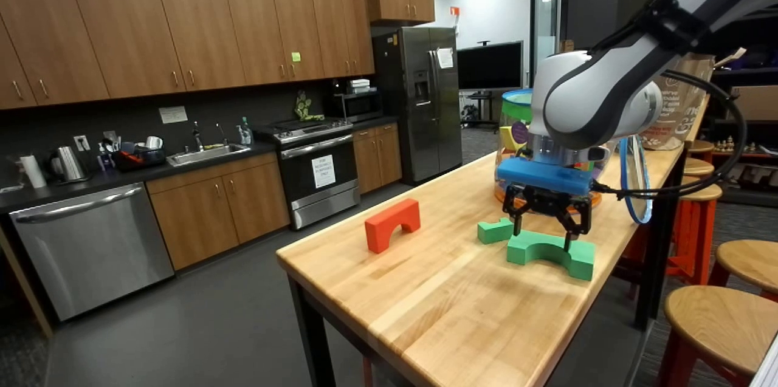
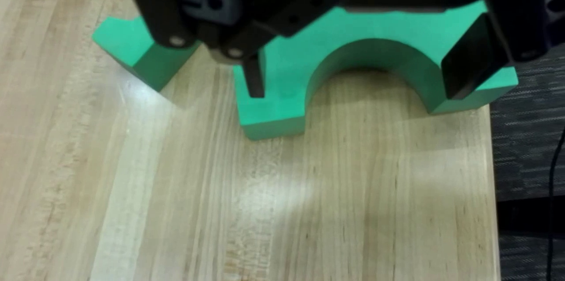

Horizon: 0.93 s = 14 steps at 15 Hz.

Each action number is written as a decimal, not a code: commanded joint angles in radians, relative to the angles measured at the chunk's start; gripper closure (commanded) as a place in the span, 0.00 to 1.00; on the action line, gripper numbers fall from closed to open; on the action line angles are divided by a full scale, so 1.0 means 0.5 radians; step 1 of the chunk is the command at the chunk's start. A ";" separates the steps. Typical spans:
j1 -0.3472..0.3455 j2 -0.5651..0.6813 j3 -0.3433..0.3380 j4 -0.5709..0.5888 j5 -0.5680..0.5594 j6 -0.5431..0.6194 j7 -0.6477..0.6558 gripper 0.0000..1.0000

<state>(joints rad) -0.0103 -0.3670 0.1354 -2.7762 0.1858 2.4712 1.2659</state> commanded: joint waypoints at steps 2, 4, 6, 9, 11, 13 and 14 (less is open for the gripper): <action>0.001 0.086 -0.006 0.001 0.002 0.026 -0.012 0.00; 0.002 0.110 -0.008 0.001 -0.002 0.016 -0.012 0.00; -0.004 0.123 -0.008 0.001 -0.020 -0.013 -0.005 0.00; -0.017 0.116 -0.009 0.006 -0.045 -0.053 0.011 0.00; -0.028 0.110 -0.009 0.007 -0.063 -0.078 0.021 0.00; -0.050 0.104 -0.006 0.009 -0.099 -0.117 0.045 0.00; -0.059 0.087 -0.010 -0.005 -0.115 -0.132 0.045 0.00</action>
<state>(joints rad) -0.0176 -0.3177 0.1354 -2.7711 0.1660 2.4505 1.2676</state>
